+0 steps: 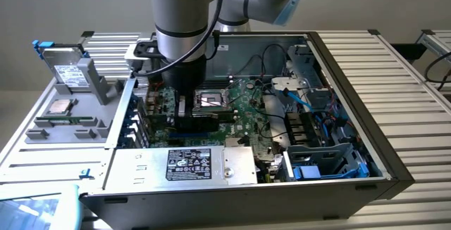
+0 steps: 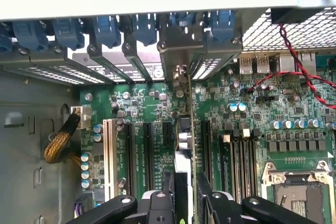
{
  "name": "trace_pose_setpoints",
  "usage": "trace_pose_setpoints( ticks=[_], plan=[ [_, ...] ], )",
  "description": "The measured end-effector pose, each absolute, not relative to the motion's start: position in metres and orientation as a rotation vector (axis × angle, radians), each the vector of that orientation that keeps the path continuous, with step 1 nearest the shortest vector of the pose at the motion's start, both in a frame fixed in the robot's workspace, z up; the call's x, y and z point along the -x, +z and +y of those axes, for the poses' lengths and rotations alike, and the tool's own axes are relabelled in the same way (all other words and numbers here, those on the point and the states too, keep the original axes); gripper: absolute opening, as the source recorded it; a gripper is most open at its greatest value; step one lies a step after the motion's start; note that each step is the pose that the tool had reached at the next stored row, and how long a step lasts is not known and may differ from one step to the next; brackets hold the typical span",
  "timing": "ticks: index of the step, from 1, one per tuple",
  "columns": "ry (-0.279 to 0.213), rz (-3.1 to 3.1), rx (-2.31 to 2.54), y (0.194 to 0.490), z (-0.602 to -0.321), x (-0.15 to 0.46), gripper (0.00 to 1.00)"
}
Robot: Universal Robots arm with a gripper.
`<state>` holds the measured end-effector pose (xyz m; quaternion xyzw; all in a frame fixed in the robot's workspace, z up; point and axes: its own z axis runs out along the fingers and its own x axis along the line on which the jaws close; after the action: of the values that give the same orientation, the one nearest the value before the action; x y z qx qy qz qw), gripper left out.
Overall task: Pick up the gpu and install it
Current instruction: 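Insert the gpu into the slot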
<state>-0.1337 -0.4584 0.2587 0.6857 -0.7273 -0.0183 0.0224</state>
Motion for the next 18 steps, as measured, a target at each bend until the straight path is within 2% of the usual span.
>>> trace_pose_setpoints(
  ticks=[18],
  plan=[
    [-0.06,-2.255,-2.122,0.2549,-0.4585,0.13,0.28]
  ],
)
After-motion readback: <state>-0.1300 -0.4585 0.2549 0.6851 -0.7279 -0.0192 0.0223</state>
